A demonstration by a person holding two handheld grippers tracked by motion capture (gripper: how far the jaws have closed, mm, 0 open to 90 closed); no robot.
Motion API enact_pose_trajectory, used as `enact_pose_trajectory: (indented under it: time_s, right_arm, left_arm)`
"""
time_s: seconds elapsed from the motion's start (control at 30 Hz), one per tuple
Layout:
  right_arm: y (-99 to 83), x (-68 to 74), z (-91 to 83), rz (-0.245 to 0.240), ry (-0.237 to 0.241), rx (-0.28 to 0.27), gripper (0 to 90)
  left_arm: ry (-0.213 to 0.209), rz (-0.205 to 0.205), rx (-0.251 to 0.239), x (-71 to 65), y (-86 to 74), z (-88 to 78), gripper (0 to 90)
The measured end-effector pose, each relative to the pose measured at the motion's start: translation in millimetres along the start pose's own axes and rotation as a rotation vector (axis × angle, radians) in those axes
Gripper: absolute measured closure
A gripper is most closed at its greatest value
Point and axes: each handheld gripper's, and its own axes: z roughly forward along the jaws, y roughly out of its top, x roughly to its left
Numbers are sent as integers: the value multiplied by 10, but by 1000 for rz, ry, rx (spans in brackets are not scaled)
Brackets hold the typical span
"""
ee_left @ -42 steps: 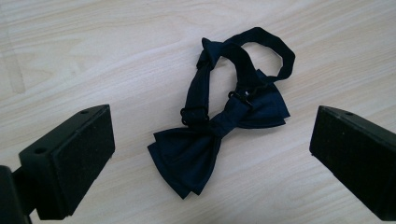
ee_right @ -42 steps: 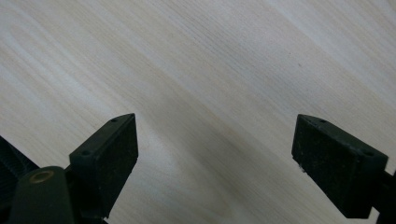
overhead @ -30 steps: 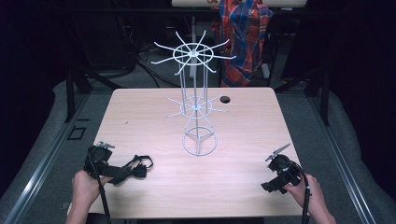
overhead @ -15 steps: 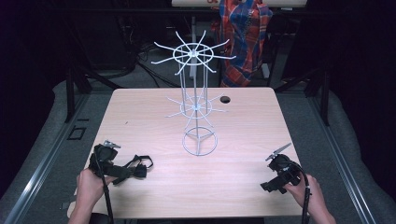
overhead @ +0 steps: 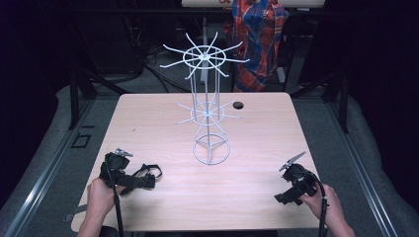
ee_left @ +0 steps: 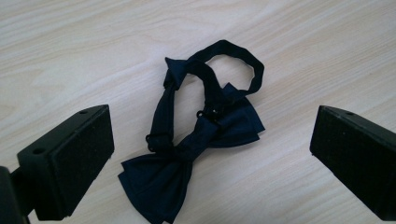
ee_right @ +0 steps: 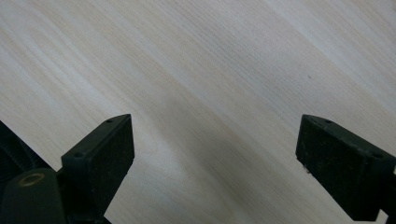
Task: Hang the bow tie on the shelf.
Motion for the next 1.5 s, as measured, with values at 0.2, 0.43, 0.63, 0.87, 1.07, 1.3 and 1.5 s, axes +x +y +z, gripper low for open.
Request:
enact_pose_trajectory:
  time_s: [0.2, 0.43, 0.63, 0.87, 1.07, 1.3, 1.5]
  right_arm:
    - [16, 16, -12, -17, 11, -12, 120]
    - [8, 23, -27, -18, 17, -18, 119]
    - [16, 32, 5, -16, 23, -16, 129]
    - [25, 0, 7, -14, 21, 2, 131]
    - [23, 31, 21, -14, 20, 10, 133]
    - [30, 14, 18, -26, 15, 42, 133]
    - [26, 16, 28, -21, 14, 49, 133]
  left_arm:
    - [2, 25, 42, -60, 36, 61, 0]
    - [5, 21, 46, -64, 40, 75, 1]
    - [31, 67, 62, -171, 112, 122, 2]
    - [32, 97, 69, -267, 191, 206, 30]
    - [41, 109, 69, -315, 236, 247, 178]
    - [18, 162, 99, -409, 310, 343, 408]
    - [20, 150, 132, -432, 376, 462, 534]
